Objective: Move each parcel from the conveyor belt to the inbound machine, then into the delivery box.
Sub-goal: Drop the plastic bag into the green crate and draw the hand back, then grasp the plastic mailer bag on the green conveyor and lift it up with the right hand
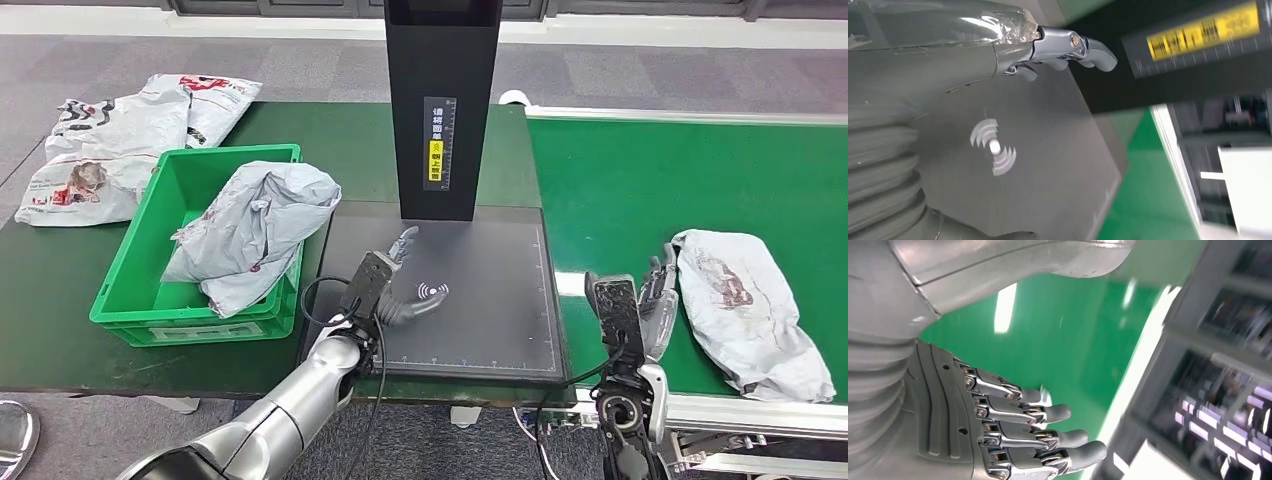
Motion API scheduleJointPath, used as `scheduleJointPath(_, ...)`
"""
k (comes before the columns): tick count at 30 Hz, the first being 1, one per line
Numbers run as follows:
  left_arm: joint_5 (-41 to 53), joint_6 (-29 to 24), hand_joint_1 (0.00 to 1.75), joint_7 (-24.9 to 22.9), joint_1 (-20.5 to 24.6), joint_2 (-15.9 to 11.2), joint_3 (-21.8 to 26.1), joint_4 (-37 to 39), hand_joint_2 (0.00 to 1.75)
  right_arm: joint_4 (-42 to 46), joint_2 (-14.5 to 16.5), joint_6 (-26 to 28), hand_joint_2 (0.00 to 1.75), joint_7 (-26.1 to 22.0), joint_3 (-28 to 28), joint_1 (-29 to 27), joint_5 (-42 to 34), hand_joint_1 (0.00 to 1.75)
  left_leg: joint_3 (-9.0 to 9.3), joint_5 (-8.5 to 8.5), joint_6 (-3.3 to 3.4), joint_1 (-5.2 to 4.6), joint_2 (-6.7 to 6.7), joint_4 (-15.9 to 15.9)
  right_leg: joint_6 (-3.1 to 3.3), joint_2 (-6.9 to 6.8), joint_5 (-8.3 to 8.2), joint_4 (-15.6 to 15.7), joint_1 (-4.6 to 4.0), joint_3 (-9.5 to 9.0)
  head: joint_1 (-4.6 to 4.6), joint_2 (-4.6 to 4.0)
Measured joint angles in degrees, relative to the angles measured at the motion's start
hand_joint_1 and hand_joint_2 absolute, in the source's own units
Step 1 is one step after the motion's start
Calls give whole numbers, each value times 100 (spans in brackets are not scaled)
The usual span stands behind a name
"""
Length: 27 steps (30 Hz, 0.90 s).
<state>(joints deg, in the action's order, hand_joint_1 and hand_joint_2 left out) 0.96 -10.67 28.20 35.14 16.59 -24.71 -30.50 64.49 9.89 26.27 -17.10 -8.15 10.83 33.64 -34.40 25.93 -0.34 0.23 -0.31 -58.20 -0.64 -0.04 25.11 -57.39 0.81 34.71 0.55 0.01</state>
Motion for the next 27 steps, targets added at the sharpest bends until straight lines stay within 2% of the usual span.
scheduleJointPath(4,101,-157,0,59,-48,-64,263,-4,175,-728,-266,999,175,323,-34,324,952,0,0,0,1,-1,-4,-1,0,-3,0,1,1,0,0,1)
scheduleJointPath(6,120,-184,0,77,-82,-75,378,-3,175,-1075,-392,1276,175,465,-178,441,1536,0,0,0,1,-2,-7,-2,-1,-5,0,2,1,0,-1,-1)
scheduleJointPath(10,123,-196,0,107,-149,-78,548,-3,175,-1506,-513,1358,175,504,-872,576,2801,0,-3,1,1,-3,-10,-2,-1,-8,0,2,2,0,0,-1)
scheduleJointPath(17,126,-200,0,142,-210,-79,637,-9,175,-1848,-559,1371,175,648,-1655,672,3450,0,-2,1,1,-2,-8,-1,-1,-6,0,2,1,1,0,-1)
scheduleJointPath(21,138,-244,0,191,-241,-83,646,-36,175,-2133,-641,1371,175,1074,-2023,836,4057,0,-2,0,2,-2,-9,-1,-1,-8,0,1,1,0,-1,0)
scheduleJointPath(27,123,-250,0,249,-281,-122,663,-59,175,-2994,-969,1343,175,2067,-2237,1125,4702,0,-2,0,2,-3,-8,-2,-3,-6,-3,2,3,-1,-2,-1)
